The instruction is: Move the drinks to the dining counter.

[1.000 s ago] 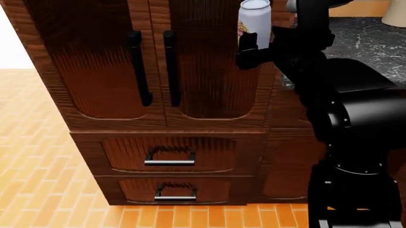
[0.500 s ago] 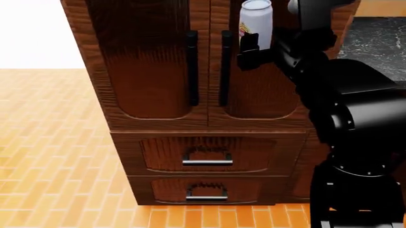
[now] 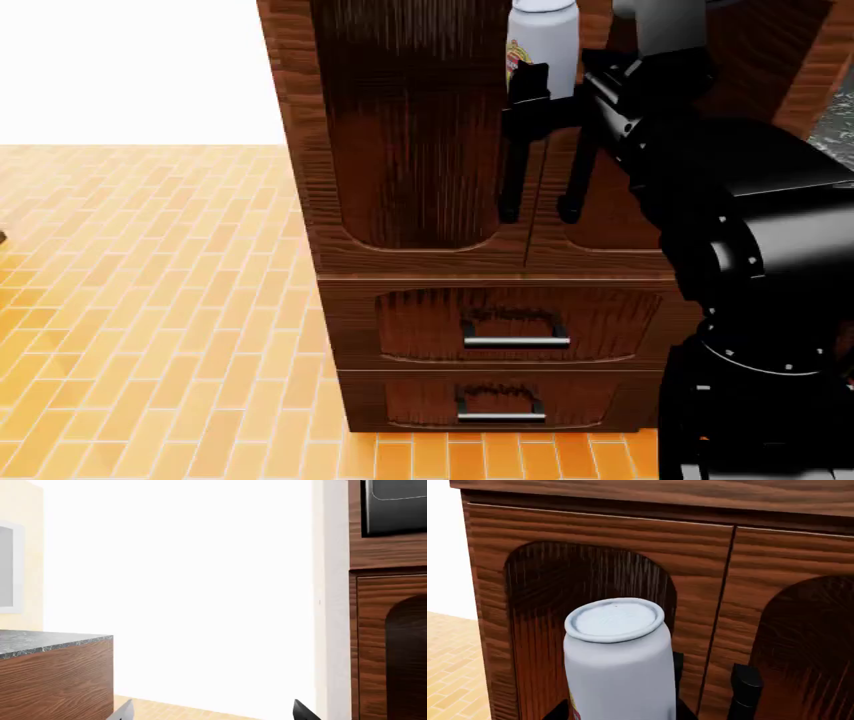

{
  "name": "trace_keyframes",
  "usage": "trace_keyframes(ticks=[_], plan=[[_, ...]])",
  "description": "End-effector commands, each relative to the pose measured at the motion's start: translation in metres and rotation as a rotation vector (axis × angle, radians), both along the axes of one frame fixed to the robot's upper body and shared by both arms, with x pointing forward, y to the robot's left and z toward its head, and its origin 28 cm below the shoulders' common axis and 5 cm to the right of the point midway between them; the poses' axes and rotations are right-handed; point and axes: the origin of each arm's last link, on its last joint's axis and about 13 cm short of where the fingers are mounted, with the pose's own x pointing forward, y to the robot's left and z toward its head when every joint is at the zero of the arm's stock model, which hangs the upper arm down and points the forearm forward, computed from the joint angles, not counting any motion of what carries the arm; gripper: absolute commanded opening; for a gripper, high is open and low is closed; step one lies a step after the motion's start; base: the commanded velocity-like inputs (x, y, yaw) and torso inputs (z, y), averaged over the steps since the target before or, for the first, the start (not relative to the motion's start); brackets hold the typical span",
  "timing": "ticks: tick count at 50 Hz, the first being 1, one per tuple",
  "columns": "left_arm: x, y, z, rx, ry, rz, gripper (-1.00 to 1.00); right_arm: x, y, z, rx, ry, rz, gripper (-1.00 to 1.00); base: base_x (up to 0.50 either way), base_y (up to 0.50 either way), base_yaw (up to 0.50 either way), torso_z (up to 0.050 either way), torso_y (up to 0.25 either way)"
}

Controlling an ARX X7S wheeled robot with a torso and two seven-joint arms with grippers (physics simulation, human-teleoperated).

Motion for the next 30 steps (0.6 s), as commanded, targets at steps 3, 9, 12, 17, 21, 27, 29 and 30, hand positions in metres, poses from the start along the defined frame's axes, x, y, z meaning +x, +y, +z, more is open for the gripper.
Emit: trace_keyframes(ticks=[3,9,12,17,21,27,29,30], plan=[[-0.0008,0.0000,0.0011,-0.001,-0.006,0.000,1.00,-0.0029,-0.0010,0.0048,-0.003,-0.021,-0.003,-1.00,0.00,0.50,0.00,0.000,0.000],[-0.0011,0.0004,-0.0001,0.000,0.000,0.002,1.00,-0.0018,0.0003,0.0040,-0.006,-0.019,0.001,-1.00,0.00,0.50,0.00,0.000,0.002],[-0.0012,0.0008,-0.0008,-0.003,0.000,0.002,1.00,-0.0009,0.0004,0.0037,-0.005,-0.018,0.001,-1.00,0.00,0.50,0.00,0.000,0.000],[-0.0003,0.0005,-0.0024,-0.004,0.003,0.000,1.00,-0.0007,0.0009,0.0034,-0.009,-0.017,0.005,-1.00,0.00,0.50,0.00,0.000,0.000],[-0.0003,0.0009,-0.0029,-0.005,0.004,0.001,1.00,-0.0004,0.0011,0.0034,-0.009,-0.016,0.005,-1.00,0.00,0.50,0.00,0.000,0.000],[-0.0001,0.0015,-0.0037,-0.009,0.004,0.000,1.00,0.0001,0.0021,0.0044,-0.012,-0.015,0.007,-1.00,0.00,0.50,0.00,0.000,0.002],[-0.0009,0.0017,-0.0031,-0.011,0.001,-0.001,1.00,0.0000,0.0018,0.0054,-0.012,-0.016,0.006,-1.00,0.00,0.50,0.00,0.000,0.000],[-0.0002,0.0015,-0.0034,-0.007,0.004,0.000,1.00,0.0000,0.0018,0.0054,-0.012,-0.016,0.007,-1.00,0.00,0.50,0.00,0.000,0.000]])
